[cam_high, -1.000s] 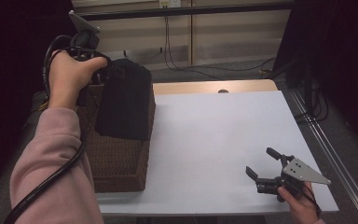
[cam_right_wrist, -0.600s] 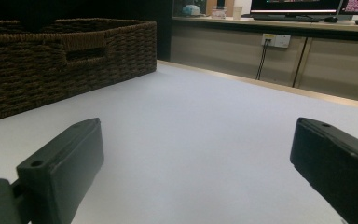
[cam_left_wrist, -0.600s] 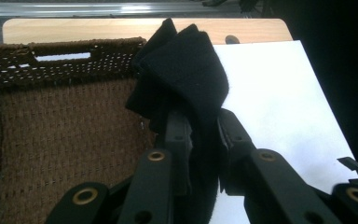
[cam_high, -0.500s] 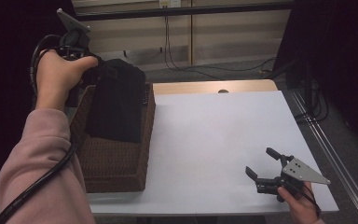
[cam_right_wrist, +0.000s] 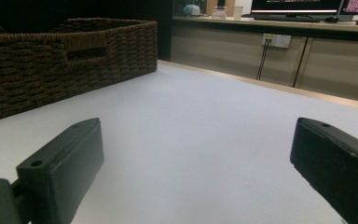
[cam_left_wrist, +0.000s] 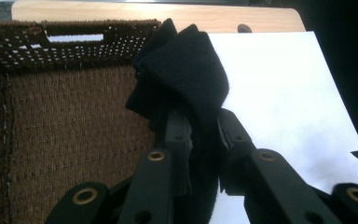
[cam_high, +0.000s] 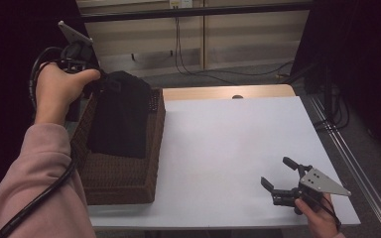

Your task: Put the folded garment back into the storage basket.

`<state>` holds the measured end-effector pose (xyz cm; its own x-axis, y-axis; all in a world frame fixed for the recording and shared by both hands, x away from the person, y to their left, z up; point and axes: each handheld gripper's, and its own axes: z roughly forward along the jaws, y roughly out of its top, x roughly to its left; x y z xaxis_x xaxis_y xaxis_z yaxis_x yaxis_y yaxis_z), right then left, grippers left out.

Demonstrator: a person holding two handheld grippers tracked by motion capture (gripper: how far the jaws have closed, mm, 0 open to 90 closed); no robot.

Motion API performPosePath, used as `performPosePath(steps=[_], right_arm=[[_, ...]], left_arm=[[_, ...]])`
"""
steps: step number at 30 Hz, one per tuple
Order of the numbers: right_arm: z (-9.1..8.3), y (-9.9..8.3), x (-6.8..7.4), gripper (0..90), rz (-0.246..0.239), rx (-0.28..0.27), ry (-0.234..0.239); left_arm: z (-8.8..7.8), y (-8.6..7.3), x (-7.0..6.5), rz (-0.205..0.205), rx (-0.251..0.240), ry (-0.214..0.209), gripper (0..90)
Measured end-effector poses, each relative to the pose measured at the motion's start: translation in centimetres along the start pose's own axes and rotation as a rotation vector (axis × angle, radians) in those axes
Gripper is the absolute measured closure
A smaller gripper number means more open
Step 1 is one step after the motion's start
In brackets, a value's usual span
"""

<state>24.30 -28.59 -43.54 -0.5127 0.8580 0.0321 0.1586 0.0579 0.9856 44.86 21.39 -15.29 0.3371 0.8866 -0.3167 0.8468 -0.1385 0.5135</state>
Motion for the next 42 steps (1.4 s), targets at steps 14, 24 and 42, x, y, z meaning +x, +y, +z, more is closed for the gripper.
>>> performPosePath(steps=[14,24,42], right_arm=[[0.1,0.0,0.0,2.2,0.003,-0.002,0.004],[0.0,0.0,0.1,2.2,0.005,-0.001,0.0],[-0.1,0.0,-0.2,2.2,-0.037,0.005,0.012]], left_arm=[[1.6,-0.8,1.2,-0.013,0.017,0.002,77.1],[3.7,-1.8,1.5,-0.016,0.015,-0.001,77.0],[7.4,-3.7,2.7,-0.036,0.021,-0.009,76.8]])
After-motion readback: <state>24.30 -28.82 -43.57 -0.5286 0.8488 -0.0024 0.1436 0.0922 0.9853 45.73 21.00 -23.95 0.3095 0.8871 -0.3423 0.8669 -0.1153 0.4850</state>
